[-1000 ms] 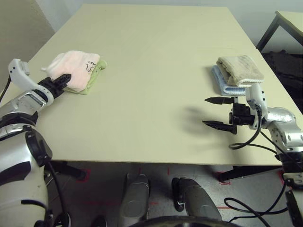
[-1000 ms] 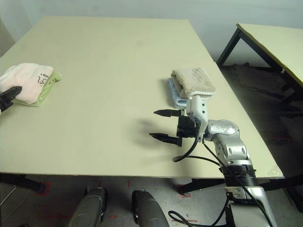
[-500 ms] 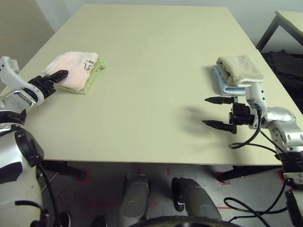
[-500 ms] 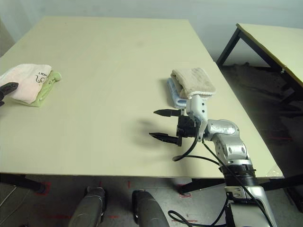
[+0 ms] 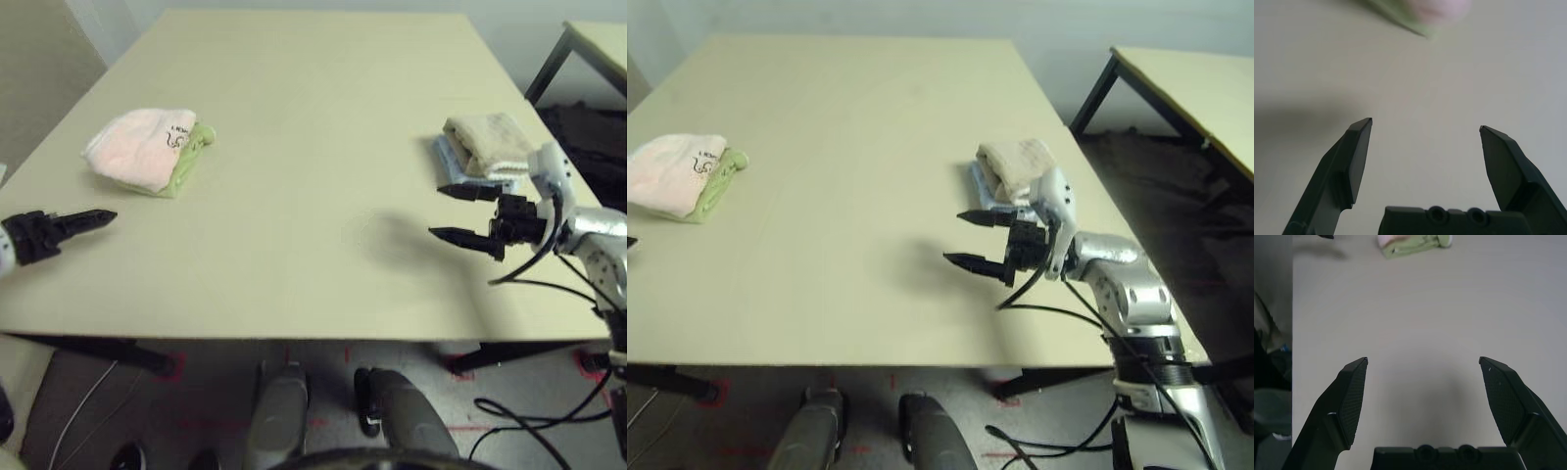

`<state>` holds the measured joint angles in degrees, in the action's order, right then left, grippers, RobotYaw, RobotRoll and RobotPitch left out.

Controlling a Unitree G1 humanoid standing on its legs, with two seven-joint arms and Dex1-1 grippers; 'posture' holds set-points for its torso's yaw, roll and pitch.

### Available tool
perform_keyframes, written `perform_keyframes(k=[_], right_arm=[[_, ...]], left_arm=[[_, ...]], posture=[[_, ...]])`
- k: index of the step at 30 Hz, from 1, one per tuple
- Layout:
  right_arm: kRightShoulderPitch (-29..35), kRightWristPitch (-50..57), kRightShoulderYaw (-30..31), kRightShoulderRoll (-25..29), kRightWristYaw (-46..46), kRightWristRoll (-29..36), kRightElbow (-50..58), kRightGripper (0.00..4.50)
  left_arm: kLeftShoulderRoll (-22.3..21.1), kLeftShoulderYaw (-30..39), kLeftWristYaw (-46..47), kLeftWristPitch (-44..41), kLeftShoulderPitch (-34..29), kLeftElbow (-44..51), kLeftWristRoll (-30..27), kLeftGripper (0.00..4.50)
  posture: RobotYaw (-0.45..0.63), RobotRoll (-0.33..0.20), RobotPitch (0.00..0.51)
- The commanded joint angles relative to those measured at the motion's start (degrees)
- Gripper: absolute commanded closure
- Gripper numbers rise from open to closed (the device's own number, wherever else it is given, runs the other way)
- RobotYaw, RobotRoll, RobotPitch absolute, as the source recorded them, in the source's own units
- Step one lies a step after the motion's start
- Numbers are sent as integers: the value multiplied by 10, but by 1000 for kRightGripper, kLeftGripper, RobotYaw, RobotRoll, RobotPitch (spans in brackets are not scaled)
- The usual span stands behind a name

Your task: Fold the towel and set it aside.

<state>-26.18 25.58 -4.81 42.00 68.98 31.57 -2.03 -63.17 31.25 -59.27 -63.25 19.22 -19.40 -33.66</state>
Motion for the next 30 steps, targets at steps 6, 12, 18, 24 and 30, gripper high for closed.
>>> perform_keyframes(k=[6, 12, 18, 24, 30], right_arm=[[-30, -39, -99, -40, -198, -37, -89, 0], [79, -115, -166, -89, -309, -62, -43, 0], [200, -203, -170, -140, -352, -98, -6, 0], [242, -322, -183, -189, -427, -150, -64, 0], [272, -372, -187, -209, -461, -163, -94, 0]], left_arm=[[147, 116, 135, 176, 3, 85, -13, 9], [226, 144, 186, 332, -85, 120, 11, 9], [288, 108, 214, 481, -177, 143, 69, 9], [319, 94, 272, 593, -198, 83, 117, 9], [355, 85, 295, 663, -190, 60, 104, 9]], posture=[[124, 0, 148], [111, 0, 162], [96, 0, 165], [112, 0, 165], [127, 0, 169]])
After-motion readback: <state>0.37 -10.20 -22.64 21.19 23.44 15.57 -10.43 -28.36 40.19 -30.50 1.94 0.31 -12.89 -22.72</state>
